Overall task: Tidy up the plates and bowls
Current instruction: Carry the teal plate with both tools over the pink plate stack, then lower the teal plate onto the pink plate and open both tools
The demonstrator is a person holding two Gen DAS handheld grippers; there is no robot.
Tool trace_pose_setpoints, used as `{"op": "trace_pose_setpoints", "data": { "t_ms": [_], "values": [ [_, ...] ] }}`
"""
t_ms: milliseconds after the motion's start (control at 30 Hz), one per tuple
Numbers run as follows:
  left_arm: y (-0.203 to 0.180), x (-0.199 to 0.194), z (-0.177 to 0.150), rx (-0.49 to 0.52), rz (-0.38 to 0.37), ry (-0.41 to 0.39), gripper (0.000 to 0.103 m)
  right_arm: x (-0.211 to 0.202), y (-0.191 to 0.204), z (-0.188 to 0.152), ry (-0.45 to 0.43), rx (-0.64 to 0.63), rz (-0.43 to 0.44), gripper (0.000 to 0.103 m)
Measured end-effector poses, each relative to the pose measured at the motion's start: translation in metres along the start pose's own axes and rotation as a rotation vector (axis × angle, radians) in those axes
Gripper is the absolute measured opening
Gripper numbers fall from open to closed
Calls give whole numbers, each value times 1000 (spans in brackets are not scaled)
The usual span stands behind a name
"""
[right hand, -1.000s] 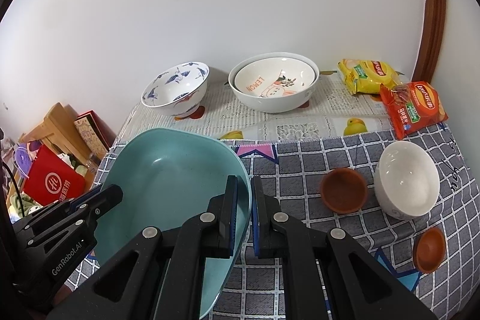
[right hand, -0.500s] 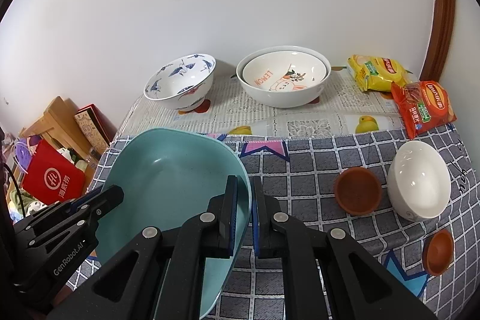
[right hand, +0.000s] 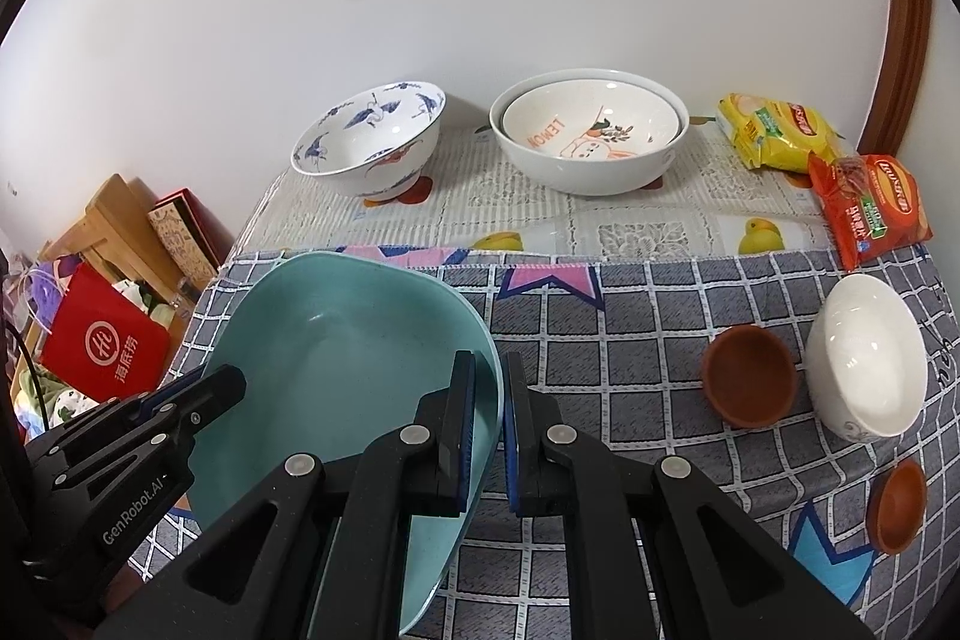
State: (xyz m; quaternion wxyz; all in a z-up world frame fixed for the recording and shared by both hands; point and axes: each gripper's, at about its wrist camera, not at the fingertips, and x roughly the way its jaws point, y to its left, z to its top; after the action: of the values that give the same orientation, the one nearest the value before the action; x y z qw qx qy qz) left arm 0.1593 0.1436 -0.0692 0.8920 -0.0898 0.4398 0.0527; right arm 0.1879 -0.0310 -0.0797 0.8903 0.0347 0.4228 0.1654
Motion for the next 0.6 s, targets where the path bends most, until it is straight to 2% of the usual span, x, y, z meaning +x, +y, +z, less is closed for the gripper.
{"op": "trace_pose_setpoints", "data": {
  "t_ms": [600],
  "values": [
    [24, 31, -12, -42, 18, 69, 12, 39, 11, -12, 74, -16, 15, 8]
  ]
}}
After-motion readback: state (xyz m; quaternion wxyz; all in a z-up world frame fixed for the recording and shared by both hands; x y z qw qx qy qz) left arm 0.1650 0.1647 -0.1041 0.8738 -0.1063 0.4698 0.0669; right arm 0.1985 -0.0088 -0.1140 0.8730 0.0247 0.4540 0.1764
